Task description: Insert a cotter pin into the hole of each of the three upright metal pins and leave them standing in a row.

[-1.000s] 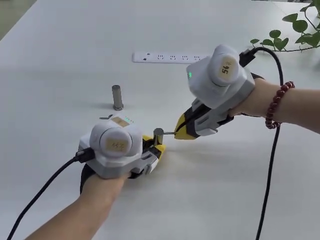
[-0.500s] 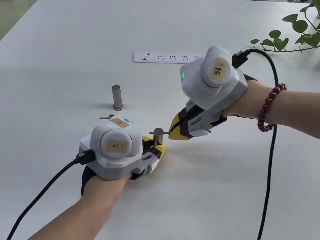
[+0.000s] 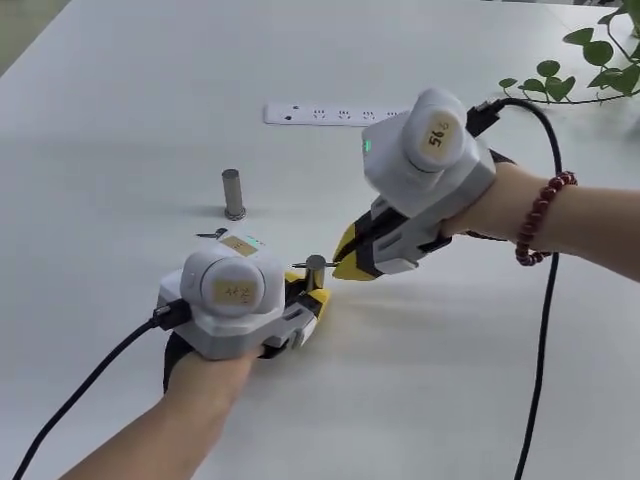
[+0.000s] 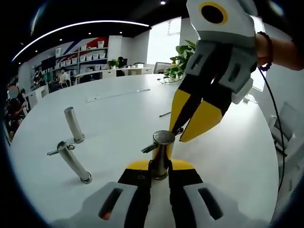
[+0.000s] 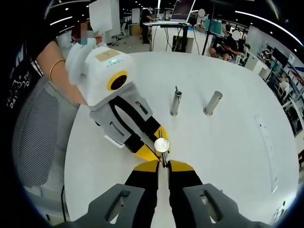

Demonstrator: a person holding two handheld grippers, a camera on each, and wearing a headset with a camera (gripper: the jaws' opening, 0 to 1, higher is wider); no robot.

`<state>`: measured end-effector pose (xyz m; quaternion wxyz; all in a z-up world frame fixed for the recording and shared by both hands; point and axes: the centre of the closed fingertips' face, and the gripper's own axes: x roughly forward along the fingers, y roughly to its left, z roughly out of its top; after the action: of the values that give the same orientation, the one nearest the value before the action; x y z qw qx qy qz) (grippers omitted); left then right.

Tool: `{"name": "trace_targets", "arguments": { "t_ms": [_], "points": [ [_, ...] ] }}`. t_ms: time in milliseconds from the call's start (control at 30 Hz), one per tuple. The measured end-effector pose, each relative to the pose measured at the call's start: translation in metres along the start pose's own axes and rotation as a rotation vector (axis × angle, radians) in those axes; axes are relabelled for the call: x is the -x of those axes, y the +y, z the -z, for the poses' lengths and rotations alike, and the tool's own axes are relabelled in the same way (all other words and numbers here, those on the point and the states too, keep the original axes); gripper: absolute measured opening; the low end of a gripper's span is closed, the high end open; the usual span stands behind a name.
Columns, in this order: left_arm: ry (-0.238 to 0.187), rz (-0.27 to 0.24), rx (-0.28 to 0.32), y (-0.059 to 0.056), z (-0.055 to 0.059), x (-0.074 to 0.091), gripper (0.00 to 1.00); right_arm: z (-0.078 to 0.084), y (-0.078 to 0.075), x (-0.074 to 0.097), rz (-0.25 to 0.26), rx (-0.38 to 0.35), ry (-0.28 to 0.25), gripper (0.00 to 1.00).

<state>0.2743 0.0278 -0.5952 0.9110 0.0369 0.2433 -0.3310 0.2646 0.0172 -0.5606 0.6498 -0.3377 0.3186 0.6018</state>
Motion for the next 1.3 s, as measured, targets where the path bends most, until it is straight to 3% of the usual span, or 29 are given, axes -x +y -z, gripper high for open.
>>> {"name": "trace_targets", "arguments": {
  "t_ms": [267,1300],
  "points": [
    [0.001,-0.003,-0.002,0.001,0.001,-0.001,0.12,0.0,-0.004,0.0,0.022,-0.033,-0.026,0.0],
    [0.004,-0.011,0.009,0.001,0.003,-0.002,0.12,-0.01,0.002,-0.004,0.022,-0.076,-0.055,0.0]
  ]
}}
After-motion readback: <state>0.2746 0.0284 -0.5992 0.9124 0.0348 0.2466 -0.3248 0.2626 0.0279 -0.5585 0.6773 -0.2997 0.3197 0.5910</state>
